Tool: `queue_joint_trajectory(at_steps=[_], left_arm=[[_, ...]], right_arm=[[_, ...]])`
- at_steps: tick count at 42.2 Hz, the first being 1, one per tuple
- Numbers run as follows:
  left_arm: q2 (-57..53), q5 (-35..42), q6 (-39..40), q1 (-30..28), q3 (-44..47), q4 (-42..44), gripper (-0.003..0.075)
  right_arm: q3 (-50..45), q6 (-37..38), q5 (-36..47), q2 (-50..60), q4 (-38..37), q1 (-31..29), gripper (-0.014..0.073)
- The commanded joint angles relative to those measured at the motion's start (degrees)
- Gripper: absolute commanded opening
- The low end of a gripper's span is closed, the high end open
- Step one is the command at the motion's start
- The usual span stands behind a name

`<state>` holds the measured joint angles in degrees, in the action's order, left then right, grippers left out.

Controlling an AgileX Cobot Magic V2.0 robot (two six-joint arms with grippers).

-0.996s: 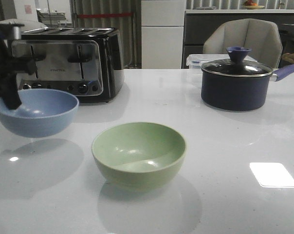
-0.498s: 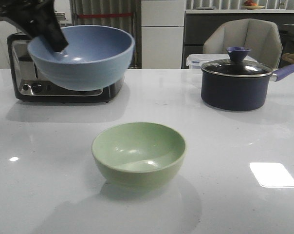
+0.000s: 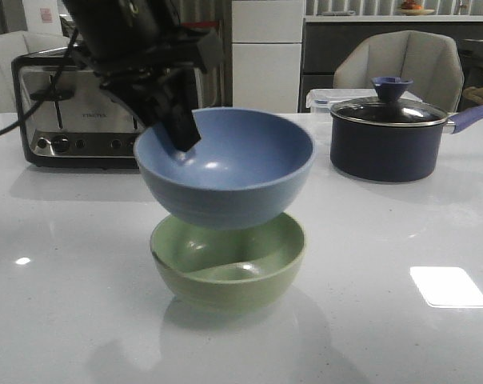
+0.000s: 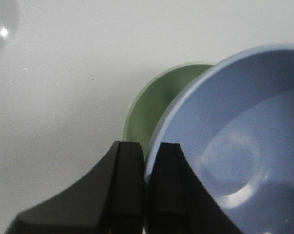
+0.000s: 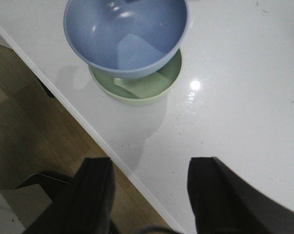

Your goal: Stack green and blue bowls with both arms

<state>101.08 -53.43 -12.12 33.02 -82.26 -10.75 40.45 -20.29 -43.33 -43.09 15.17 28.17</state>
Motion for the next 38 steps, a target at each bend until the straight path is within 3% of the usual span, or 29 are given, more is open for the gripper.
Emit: queue_joint_trajectory(at_steps=[1,13,23,38], left_arm=[[-0.4,3.2,-0.1,0.4,-1.7,-1.6,0.0093],[4.4,4.6,-0.1,0.4,-1.7,-2.6,0.012],[4.9,4.0,-0.1,0.4,-2.0,-3.0,0.0416],[-5.6,-1.0,-0.1,0.4,-4.0,-2.0,0.0425]], right_arm=[[1.6,-0.6,3.2,0.4,0.9,0.1,0.0458],[1.6,-0.6,3.2,0.4,0.9,0.1,0.0458],[1.6,-0.6,3.2,0.4,0.9,0.1,0.0458],[1.6,-0.6,3.6,0.4,0.8,0.1,0.0458]])
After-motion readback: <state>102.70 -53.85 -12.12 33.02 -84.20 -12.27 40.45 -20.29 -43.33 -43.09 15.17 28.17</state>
